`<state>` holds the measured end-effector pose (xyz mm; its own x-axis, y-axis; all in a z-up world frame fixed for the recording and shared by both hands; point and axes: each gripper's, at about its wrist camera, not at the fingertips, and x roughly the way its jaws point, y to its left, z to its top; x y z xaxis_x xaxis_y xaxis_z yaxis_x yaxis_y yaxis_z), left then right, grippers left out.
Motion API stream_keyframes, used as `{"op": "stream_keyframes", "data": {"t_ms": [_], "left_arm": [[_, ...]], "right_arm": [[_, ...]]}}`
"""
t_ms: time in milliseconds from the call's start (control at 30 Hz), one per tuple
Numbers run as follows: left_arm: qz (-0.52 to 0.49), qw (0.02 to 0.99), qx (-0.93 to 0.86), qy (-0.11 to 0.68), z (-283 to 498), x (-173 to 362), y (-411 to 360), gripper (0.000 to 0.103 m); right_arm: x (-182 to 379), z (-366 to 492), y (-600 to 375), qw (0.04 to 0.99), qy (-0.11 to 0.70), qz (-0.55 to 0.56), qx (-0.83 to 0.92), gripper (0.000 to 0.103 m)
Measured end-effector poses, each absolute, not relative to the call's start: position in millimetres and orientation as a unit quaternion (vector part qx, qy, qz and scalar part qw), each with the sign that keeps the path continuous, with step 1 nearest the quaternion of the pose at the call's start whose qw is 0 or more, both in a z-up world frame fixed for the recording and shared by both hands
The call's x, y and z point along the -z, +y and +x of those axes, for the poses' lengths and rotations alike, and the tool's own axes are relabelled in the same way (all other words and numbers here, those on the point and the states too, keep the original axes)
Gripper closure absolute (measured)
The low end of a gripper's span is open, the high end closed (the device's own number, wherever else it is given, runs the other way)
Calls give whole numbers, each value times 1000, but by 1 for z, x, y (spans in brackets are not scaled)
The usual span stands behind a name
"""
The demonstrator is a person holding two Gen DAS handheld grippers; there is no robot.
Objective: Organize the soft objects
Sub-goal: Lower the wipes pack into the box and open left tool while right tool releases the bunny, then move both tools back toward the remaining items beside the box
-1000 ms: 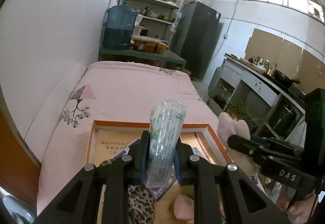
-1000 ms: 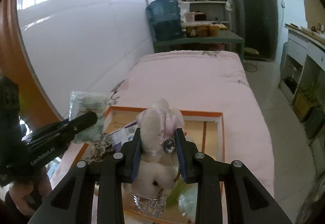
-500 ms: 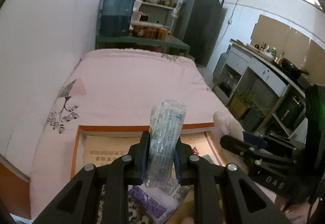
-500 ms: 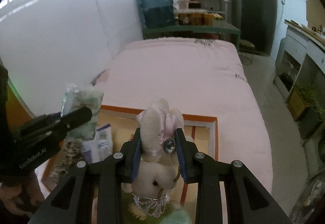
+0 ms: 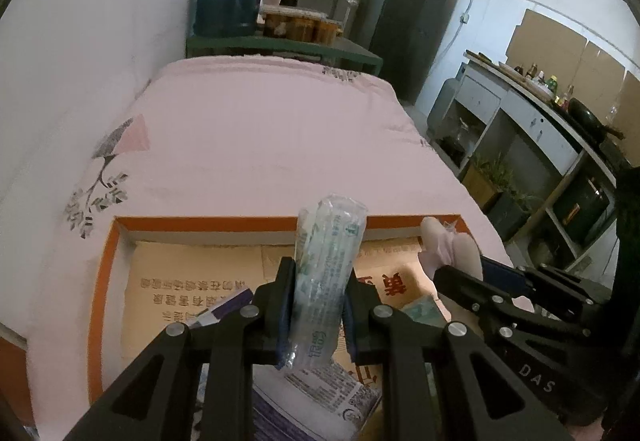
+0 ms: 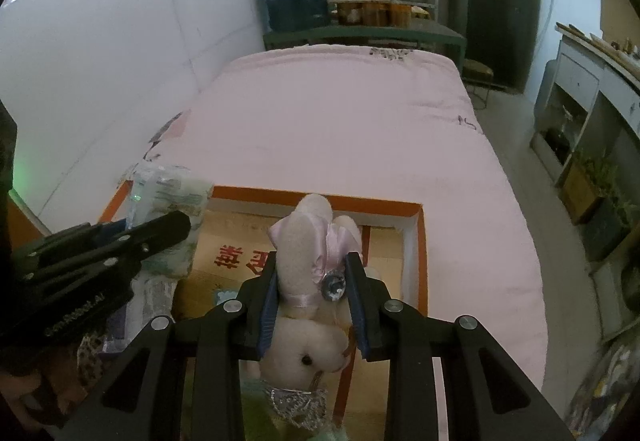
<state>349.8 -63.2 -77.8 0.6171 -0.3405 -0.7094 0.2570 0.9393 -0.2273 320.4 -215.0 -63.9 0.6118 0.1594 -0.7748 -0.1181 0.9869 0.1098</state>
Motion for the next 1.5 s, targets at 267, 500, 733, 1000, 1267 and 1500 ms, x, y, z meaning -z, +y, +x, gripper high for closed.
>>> {"op": "stream_keyframes", "data": {"t_ms": [267, 500, 733, 1000, 1267, 1500], "left_arm": [[-88, 878, 179, 435, 359, 94, -56, 81], [-98, 870, 188, 445, 358, 97, -53, 58], [-94, 875, 191, 435, 350, 87, -52, 51], [-86, 894, 175, 403, 331, 69, -50, 51], [-74, 909, 159, 378, 311, 54, -44, 51], [-74, 916, 152, 364, 295, 47, -36, 51]], "right_arm": [[72, 324, -214, 893, 441, 31, -81, 69], [75, 322, -215, 890, 446, 39, -84, 54], [70, 314, -214, 894, 440, 39, -81, 52], [58, 301, -215, 899, 428, 39, -78, 50], [47, 284, -213, 903, 420, 43, -82, 50], [34, 264, -212, 906, 411, 49, -87, 50]]}}
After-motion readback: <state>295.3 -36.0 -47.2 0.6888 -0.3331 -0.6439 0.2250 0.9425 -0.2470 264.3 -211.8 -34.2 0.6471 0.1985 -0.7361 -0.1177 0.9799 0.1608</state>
